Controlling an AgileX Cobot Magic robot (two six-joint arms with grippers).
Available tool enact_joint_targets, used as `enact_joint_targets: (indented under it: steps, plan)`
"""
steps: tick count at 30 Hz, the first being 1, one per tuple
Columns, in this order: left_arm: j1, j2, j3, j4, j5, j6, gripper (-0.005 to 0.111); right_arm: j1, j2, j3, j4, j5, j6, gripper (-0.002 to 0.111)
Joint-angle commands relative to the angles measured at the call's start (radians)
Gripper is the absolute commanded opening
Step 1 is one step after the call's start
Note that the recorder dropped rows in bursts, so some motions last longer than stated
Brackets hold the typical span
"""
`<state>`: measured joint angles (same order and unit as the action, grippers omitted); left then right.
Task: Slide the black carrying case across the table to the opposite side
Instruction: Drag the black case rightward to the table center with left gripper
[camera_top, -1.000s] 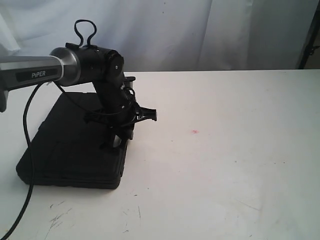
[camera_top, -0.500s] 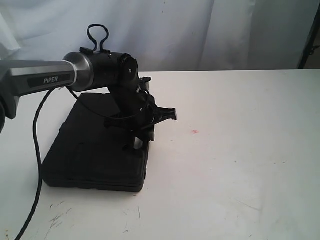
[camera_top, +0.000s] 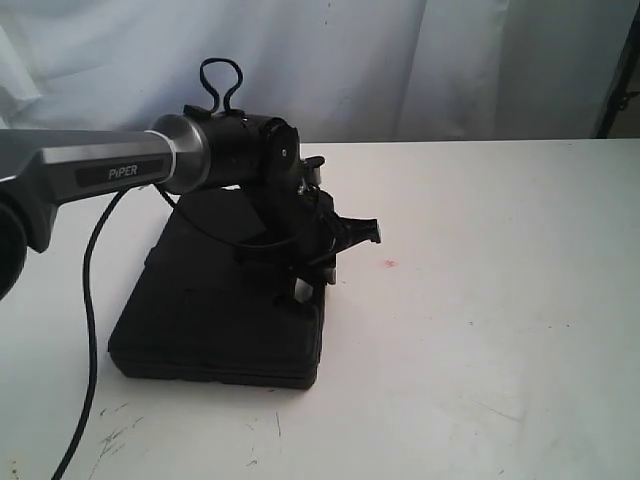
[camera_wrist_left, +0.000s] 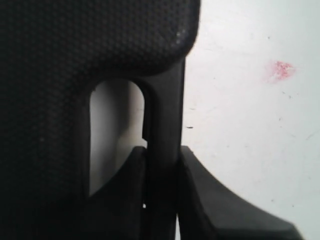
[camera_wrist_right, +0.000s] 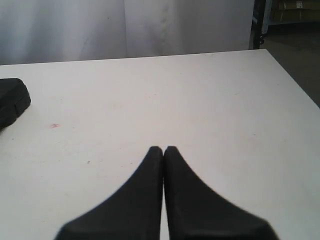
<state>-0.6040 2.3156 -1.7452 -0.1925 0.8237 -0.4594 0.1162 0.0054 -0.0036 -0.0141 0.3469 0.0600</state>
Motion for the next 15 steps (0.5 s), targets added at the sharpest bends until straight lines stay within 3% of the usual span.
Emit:
enact_joint_targets:
  steps: [1,15]
  plan:
    - [-0.023,-0.011,-0.006,-0.056,-0.049,-0.035,0.0,-0.007,-0.005,0.004,-0.003,-0.001,0.001,0.0]
    - [-0.064,-0.003,-0.078,-0.122,-0.119,-0.062,0.0,-0.007,-0.005,0.004,-0.003,-0.001,0.001,0.0]
